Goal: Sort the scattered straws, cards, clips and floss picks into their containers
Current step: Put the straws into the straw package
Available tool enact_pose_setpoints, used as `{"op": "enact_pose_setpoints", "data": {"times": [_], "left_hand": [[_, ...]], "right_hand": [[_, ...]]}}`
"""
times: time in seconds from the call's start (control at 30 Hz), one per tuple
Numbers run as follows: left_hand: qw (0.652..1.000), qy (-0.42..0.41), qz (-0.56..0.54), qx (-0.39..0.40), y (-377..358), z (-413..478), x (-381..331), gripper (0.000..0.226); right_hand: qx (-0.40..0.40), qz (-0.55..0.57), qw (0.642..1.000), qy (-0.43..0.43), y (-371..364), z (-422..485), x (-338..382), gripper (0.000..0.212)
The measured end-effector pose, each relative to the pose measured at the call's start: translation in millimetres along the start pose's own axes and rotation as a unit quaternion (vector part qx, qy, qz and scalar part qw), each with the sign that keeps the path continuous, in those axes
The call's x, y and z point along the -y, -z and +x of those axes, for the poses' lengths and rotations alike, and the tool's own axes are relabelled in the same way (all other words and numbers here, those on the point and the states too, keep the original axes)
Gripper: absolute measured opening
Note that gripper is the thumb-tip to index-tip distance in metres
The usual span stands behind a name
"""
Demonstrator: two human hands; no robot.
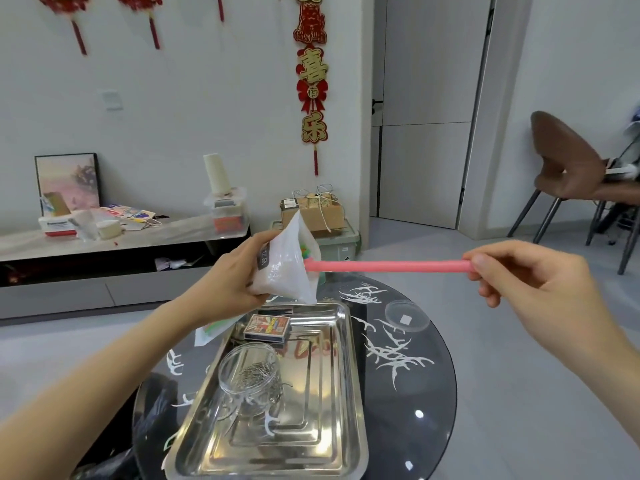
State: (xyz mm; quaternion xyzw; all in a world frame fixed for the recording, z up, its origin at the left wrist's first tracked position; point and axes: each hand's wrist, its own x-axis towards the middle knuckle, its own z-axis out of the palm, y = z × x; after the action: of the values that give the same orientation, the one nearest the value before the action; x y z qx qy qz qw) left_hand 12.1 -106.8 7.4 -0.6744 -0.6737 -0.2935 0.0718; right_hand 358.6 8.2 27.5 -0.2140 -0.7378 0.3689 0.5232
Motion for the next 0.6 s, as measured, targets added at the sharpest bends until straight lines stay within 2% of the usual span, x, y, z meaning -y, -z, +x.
{"op": "enact_pose_setpoints", "data": {"times": [0.2,0.4,0.6], "left_hand": [[0.999,-0.021,-0.022,0.026,-2,-4,-8,0.088],[0.999,0.007,-0.027,0.035,6,-9,-4,0.087],[0.996,0.03,-0.056,0.067,19,-9,-11,0.079]], "right_hand": [[0.037,0.017,0.998,0.047,-40,13,18,0.019],[-0.062,0.058,0.993,0.083,-48,28,23,0.018],[-0.148,0.099,0.984,0.014,-51,33,9,0.017]]}}
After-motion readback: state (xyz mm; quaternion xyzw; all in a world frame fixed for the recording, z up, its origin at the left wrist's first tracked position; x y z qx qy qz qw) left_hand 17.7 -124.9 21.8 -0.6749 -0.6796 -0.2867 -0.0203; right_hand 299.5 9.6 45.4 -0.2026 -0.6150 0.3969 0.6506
